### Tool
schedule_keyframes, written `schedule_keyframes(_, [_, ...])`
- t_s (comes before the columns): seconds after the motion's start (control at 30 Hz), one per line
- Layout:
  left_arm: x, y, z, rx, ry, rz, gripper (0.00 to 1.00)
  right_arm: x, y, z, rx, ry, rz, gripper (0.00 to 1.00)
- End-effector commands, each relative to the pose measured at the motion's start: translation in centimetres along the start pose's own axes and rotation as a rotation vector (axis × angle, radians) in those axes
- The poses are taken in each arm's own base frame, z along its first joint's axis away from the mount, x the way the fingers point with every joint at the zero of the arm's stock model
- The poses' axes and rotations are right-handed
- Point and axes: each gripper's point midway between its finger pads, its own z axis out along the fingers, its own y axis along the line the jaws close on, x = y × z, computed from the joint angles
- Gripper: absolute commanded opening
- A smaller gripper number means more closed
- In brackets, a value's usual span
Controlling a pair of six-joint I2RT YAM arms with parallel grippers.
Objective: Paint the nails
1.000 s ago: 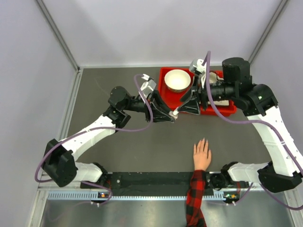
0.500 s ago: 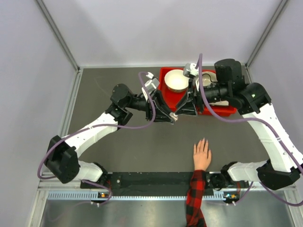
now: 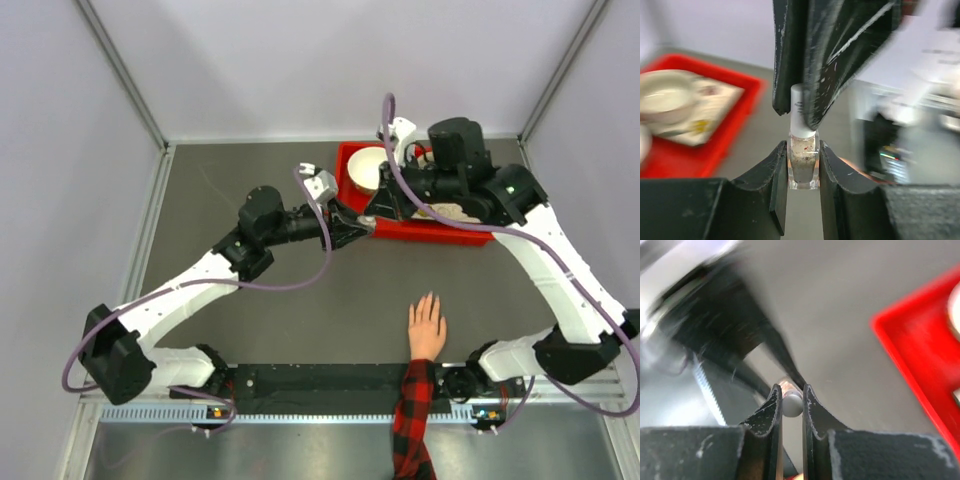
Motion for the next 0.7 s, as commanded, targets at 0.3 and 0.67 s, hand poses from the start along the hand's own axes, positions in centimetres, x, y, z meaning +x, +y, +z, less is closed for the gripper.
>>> schedule_keyframes(0.3, [-5.2, 8.0, -0.2, -0.674, -0.358, 0.408, 0.00, -0.8, -2.9, 7.1, 0.450, -0.095, 0.563, 0.00])
schedule_keyframes(0.67, [-2.4, 1.1, -2.2, -0.304, -0.146, 0.174, 0.00, -2.5, -1.7, -2.6, 0.336, -0.214, 0.316, 0.87])
